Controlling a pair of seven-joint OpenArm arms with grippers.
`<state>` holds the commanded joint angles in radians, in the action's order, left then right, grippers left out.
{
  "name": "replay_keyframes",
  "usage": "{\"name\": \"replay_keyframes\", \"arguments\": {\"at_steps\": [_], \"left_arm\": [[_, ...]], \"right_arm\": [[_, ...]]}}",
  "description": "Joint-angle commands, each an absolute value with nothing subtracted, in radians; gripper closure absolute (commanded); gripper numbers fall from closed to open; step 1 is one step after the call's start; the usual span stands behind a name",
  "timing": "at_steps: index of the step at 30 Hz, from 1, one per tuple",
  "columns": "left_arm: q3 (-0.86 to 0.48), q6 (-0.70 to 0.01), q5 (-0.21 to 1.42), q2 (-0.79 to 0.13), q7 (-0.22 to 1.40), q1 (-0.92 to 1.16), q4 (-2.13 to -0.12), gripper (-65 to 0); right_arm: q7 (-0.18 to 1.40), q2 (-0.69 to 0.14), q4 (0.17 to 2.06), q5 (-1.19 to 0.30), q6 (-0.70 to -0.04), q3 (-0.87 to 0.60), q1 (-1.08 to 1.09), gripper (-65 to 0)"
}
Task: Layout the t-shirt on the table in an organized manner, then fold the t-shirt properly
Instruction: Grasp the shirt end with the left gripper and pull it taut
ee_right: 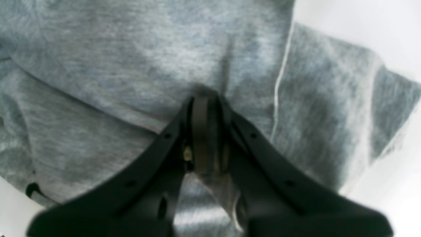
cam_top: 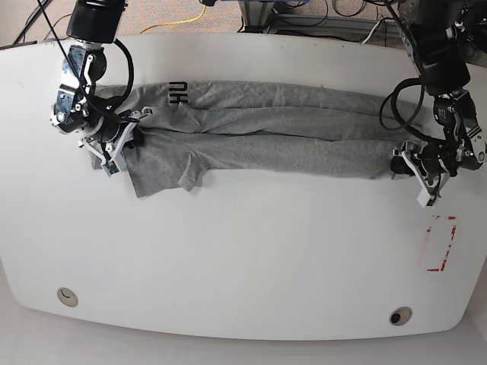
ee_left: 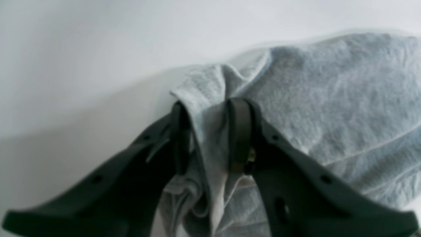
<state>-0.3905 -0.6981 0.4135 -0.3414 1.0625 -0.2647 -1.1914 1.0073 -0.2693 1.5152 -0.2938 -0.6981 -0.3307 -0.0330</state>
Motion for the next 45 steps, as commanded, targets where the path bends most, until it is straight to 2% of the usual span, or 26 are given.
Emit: {"name": "replay_keyframes", "arguments": {"at_steps": [8, 21, 33, 41, 43, 45], "left_arm": [[-0.392, -0.698, 0.415, -0.341, 1.069, -0.209, -1.386, -12.6], [-0.392, -0.698, 0.417, -0.364, 1.122, -0.124, -1.527, -12.5], [-0.529, -0.698, 0.414, -0.363, 1.219, 0.05, -1.735, -12.6], [-0.59, -0.698, 0.414, -0.364, 1.219, 0.125, -1.75, -13.1], [-0.595, -0.698, 0.414, -0.364, 1.219, 0.119, -1.75, -16.9], [-0.595, -0.698, 0.414, -0.363, 1.219, 0.074, -1.747, -26.7]], "right_arm": [[1.007, -0.269, 1.515, -0.294, -0.698, -0.331, -0.033, -5.5], [1.007, -0.269, 1.515, -0.292, -0.698, -0.331, -0.033, -5.5], [1.007, -0.268, 1.515, -0.292, -0.698, -0.331, -0.033, -5.5], [1.007, -0.268, 1.515, -0.294, -0.698, -0.331, -0.033, -5.5], [1.007, -0.268, 1.515, -0.294, -0.698, -0.331, -0.033, -5.5], [1.007, -0.268, 1.515, -0.294, -0.698, -0.331, -0.033, -5.5]]}}
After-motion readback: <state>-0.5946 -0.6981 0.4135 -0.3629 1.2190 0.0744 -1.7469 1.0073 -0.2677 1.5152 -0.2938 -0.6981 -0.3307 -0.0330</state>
